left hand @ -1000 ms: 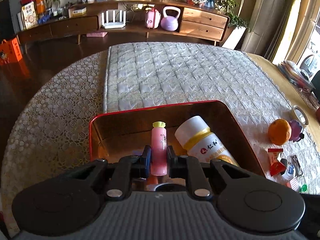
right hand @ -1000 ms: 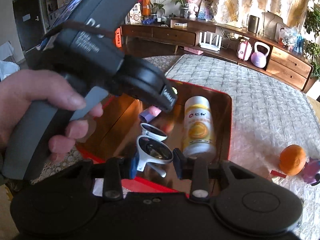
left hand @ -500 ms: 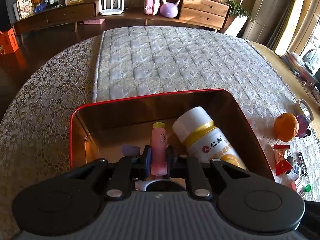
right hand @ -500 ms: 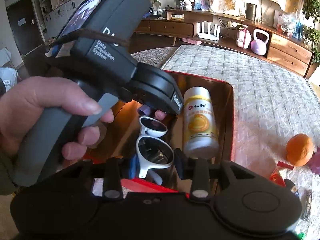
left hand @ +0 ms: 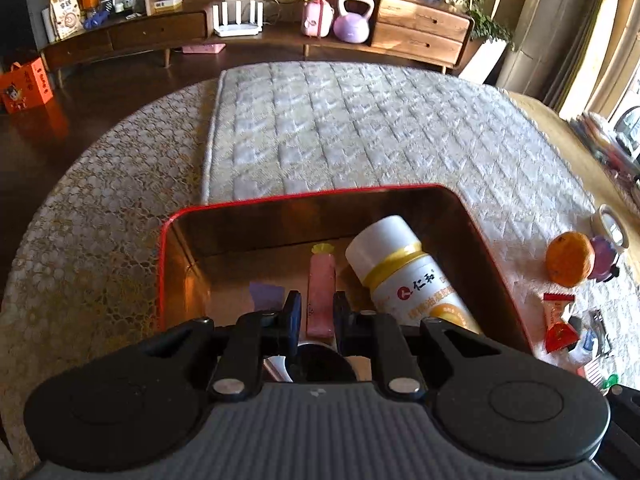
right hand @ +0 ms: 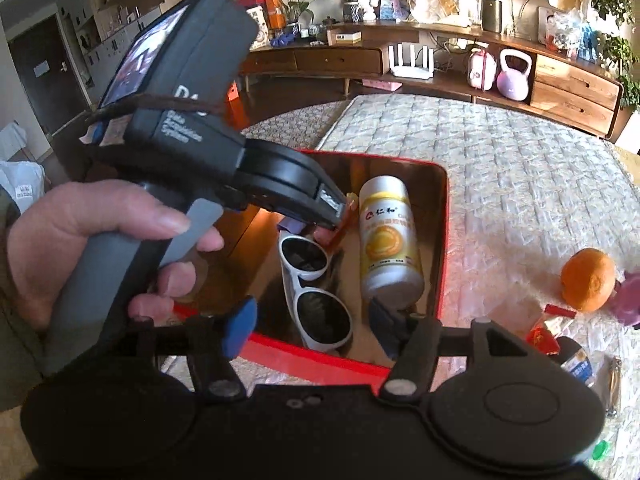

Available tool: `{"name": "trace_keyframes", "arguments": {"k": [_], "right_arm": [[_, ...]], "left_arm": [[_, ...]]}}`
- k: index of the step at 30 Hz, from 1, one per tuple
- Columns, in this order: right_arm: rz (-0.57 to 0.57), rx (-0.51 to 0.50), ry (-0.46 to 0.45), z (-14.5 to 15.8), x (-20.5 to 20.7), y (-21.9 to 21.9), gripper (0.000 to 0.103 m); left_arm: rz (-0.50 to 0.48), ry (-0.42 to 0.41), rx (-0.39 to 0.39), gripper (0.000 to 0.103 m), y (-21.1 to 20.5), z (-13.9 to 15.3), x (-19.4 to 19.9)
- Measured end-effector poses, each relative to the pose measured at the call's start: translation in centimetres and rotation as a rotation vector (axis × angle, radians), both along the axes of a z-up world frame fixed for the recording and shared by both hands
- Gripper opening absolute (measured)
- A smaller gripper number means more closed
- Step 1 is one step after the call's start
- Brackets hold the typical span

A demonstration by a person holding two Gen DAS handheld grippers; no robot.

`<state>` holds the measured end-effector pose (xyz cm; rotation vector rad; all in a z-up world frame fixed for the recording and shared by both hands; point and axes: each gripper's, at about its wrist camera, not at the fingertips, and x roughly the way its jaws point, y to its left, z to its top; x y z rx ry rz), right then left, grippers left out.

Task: Organize rigid objects
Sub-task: 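Open both tools to drop the pink tube and sunglasses into the tin, then grasp the red wrapper with the left tool while the right tool reaches the purple toy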

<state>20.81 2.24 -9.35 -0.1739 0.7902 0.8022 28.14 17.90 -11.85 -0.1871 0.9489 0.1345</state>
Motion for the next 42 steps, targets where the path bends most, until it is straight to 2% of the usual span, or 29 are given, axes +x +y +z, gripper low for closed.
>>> {"name": "trace_keyframes", "arguments": {"k": [2,5,12,16,18,19,20,22,26,29,37,42], "right_arm": [[0.000,0.008,-0.003,0.3,-0.3,-0.3,0.065],[-0.013,0.013,-0.015,0.9,-0.7,-1.0,0.074],[-0.050,0.048,-0.009,2.5,-1.1,-3.2,0.080],[-0.069,0.059,-0.014,3.3,-1.4,-4.8,0.084],[-0.080,0.063,-0.017,3.6,-1.6,-5.8,0.085],[-0.085,0.064,-0.019,3.8,-1.7,-6.3,0.086],[-0.093,0.069,-0.019,4.0,-1.7,-7.0,0.087],[-0.111,0.084,-0.014,4.2,-1.9,-8.4,0.090],[-0.148,0.107,-0.017,5.0,-1.9,-11.3,0.095],[-0.173,0.112,-0.032,5.5,-2.0,-13.5,0.098],[-0.240,0.120,-0.058,6.1,-2.0,-18.4,0.102],[-0.278,0.121,-0.071,6.2,-1.8,-21.0,0.103]], "left_arm": [[0.000,-0.011,-0.009,0.016,0.0,0.7,-0.4],[-0.003,-0.035,0.004,0.016,-0.5,1.7,-1.2],[-0.002,-0.080,0.003,0.017,-1.7,3.8,-3.0],[-0.012,-0.095,-0.011,0.031,-2.8,4.9,-4.1],[-0.026,-0.096,-0.025,0.033,-3.3,5.2,-4.6],[-0.028,-0.100,-0.025,0.040,-3.5,5.4,-4.8],[-0.031,-0.106,-0.025,0.051,-3.8,5.5,-5.2],[-0.033,-0.120,-0.028,0.061,-4.4,5.9,-5.9],[-0.048,-0.140,-0.025,0.061,-5.6,6.8,-7.1],[-0.068,-0.155,-0.023,0.068,-6.6,7.4,-8.0],[-0.117,-0.182,-0.037,0.068,-9.7,8.4,-9.7],[-0.148,-0.203,-0.050,0.079,-11.7,8.8,-10.3]]}}
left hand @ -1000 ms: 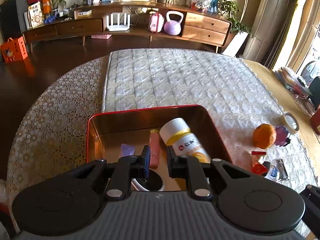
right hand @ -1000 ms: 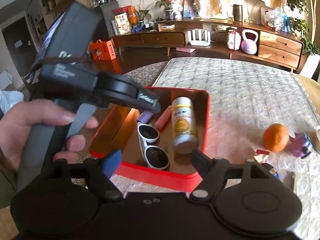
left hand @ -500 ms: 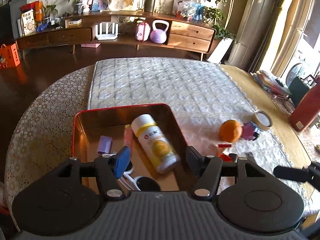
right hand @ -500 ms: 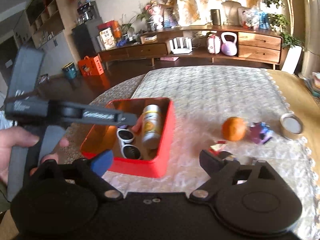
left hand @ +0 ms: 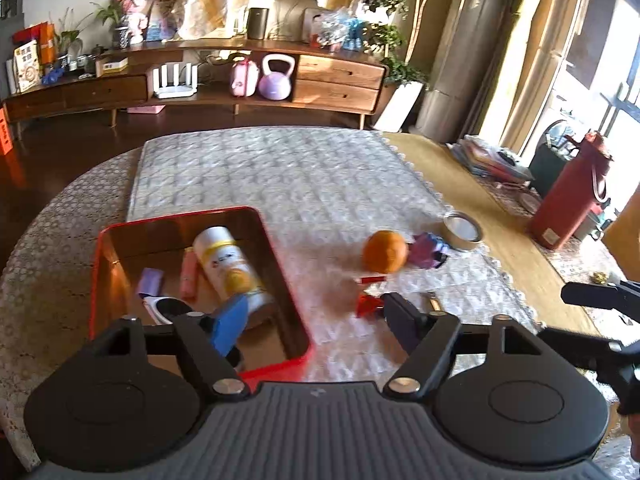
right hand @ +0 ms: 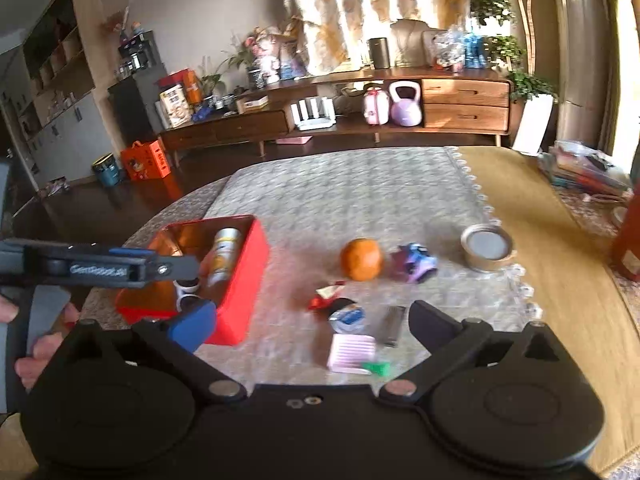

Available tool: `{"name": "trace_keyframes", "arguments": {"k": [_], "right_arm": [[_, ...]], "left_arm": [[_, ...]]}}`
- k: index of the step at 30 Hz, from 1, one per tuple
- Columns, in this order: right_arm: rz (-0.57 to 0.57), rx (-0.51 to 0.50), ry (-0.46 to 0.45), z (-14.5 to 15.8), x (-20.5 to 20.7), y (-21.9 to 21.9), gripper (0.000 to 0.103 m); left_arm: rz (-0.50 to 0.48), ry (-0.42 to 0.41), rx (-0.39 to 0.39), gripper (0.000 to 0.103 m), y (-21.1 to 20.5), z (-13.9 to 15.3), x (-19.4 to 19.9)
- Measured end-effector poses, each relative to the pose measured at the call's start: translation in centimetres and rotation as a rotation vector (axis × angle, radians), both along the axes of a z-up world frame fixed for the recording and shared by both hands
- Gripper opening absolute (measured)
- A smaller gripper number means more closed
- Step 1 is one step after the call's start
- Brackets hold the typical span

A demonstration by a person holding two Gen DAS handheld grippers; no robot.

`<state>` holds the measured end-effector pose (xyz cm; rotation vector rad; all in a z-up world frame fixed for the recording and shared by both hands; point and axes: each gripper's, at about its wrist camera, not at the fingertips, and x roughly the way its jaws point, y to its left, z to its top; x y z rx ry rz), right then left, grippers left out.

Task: Organize rigid objects
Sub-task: 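Grasp the red wrapper with the left tool while the right tool reaches the purple toy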

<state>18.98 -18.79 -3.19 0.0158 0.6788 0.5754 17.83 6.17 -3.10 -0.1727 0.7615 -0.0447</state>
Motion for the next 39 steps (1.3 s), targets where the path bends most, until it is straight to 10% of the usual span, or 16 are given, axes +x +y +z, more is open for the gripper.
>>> {"name": "trace_keyframes", "arguments": {"k": [39], "right_arm": [[0.061,-0.047,0.122,-6.6,13.8,-3.9,0.096]], "left_arm": [[-0.034,0.091,0.003,0.084,-7.3,-8.4,9.6]]}}
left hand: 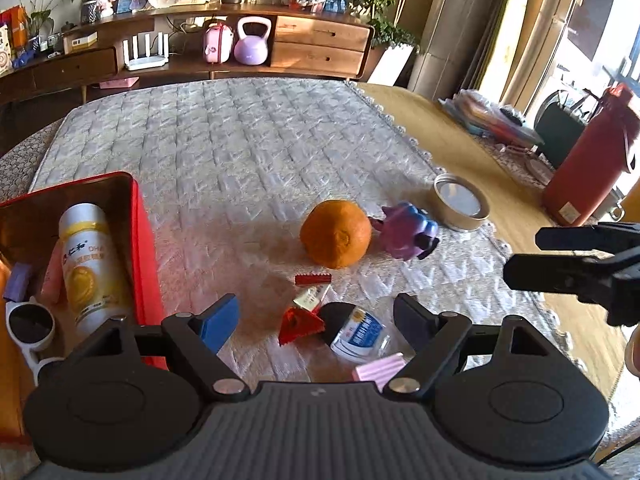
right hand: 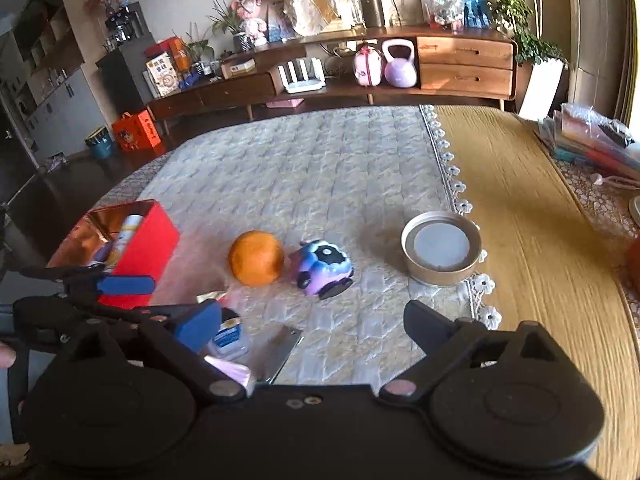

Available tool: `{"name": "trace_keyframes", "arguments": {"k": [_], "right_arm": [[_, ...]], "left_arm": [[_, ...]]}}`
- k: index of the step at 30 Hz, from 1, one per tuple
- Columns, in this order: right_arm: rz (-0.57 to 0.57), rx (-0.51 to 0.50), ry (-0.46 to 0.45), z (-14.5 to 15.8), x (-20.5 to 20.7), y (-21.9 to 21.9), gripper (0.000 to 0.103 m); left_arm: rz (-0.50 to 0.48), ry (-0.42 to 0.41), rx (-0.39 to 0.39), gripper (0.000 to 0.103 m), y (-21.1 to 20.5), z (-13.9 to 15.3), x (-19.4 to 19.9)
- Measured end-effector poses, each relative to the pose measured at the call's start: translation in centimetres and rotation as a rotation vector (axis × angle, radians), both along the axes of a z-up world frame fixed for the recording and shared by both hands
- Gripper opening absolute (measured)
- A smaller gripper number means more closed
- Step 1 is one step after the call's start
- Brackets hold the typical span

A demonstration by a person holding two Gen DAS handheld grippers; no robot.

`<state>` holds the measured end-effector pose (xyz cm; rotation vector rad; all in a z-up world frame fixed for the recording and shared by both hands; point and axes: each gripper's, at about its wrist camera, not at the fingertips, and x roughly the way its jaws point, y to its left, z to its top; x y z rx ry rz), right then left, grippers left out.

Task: Organize rigid objects
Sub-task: 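Grasp the red wrapper with the left tool while the right tool reaches the purple toy, then grasp the purple toy with the right tool while the left tool lifts the red wrapper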

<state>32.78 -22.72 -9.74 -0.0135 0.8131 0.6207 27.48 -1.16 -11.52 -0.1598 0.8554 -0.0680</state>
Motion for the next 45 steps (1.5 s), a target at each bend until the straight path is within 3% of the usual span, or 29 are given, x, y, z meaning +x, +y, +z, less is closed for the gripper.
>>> {"name": "trace_keyframes", "arguments": {"k": [4,11,18,21,23,29,31,33,45], "right_arm": [[-0.005,-0.004,0.017,-1.0,1.4,0.8,0.094],[-0.002,-0.025,0.032,-2.5,3.2,2.5,0.088],[-0.005,-0.048,0.040,-4.0,4.4,3.8,0.083],[-0.007,-0.051,0.048,-4.4,4.8,4.2,0.082],[-0.006,-0.062,0.043,-4.6,4.9,4.5,0.080],[-0.018,-0.062,0.041,-5.0,5.3,4.9,0.075],[-0.024,-0.067,0.036,-5.1,5.3,5.0,0.071],[-0.028,-0.075,0.029,-5.1,5.2,5.1,0.053],[-0.036,-0.107,-0.050,-3.6,2.6,4.4,0.053]], "left_arm": [[-0.003,0.003,0.019,0.084,-0.3,-0.9,0.8],[0.003,0.026,0.032,0.066,-0.1,-2.2,2.1],[-0.002,0.035,0.032,0.057,0.0,-3.1,2.7],[-0.004,0.030,0.019,0.050,0.2,-3.2,2.8],[-0.015,0.026,0.010,0.039,0.2,-3.2,2.7],[-0.012,0.040,-0.022,0.026,0.6,-3.4,2.7],[-0.010,0.039,-0.027,0.024,0.7,-3.4,2.7],[-0.009,0.037,-0.038,0.022,1.0,-3.5,2.7],[-0.006,0.026,-0.036,0.019,0.8,-2.5,1.8]]}}
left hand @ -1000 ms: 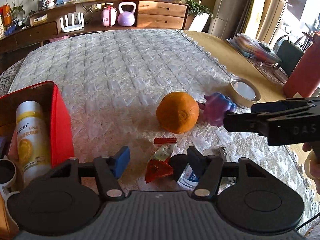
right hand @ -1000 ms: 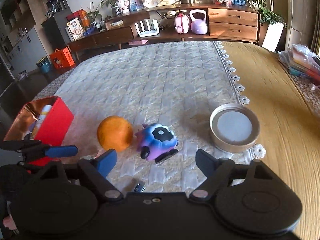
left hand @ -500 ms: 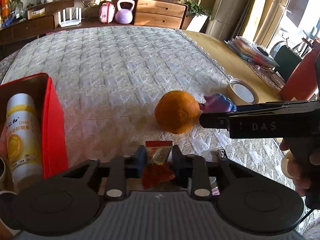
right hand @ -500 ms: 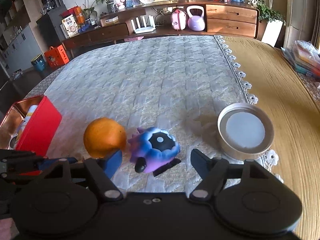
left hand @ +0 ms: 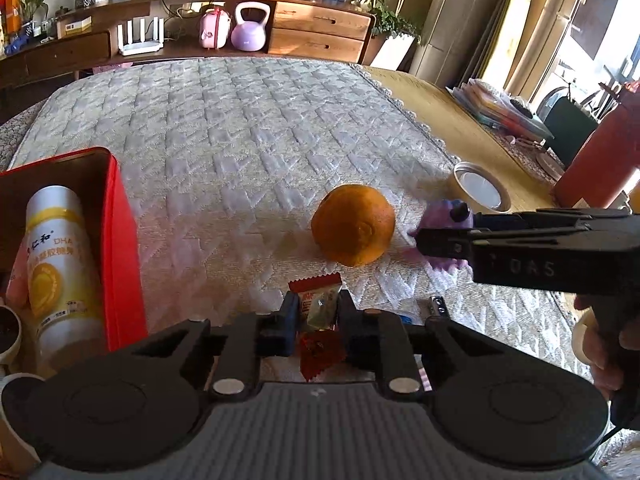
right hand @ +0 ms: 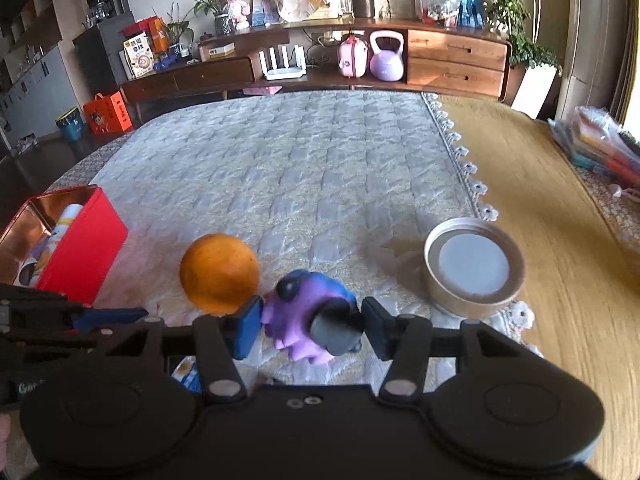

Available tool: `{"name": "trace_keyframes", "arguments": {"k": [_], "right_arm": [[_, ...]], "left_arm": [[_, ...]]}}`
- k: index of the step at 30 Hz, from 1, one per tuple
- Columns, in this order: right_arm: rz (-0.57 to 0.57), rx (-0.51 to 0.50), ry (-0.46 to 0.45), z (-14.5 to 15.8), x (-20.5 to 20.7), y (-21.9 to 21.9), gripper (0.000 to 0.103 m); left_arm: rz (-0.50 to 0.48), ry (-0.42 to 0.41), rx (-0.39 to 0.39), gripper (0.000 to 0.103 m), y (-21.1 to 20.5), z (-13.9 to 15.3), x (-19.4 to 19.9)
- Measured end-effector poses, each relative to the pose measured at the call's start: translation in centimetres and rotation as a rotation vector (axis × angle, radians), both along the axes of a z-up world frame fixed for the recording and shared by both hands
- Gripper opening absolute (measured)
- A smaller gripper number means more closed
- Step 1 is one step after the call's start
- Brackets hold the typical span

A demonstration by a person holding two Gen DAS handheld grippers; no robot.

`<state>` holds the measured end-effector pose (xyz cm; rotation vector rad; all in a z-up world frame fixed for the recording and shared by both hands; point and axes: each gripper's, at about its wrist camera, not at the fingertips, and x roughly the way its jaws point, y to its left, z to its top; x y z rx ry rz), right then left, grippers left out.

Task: Organize rigid objects
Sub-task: 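Grasp the purple toy with the right tool while the left tool lifts the red wrapper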

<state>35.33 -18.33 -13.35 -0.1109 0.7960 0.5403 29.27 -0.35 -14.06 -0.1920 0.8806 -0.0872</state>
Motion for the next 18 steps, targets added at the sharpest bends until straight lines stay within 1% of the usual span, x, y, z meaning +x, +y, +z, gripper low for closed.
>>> {"name": "trace_keyframes", "arguments": {"k": [3,8,12,18], "right_arm": [[-0.007,-0.022,-0.012,0.1,-0.9,0.0,0.053],[-0.007,-0.001,-0.018,1.1,-2.6,-0.7,0.053],[0.008,0.025,-0.032,2.9,-4.4,-1.2,0.053],[0.039,0.067,-0.047,5.5,-7.3,-0.3,0.053]], "left_arm": [[0.004,-0.007,-0.003,0.019,0.0,0.5,-0.4],[-0.001,-0.025,-0.006,0.019,-0.1,2.0,-1.6],[-0.001,-0.034,-0.008,0.019,0.1,3.1,-2.6],[0.001,-0.037,-0.015,0.019,0.8,4.8,-4.6]]}}
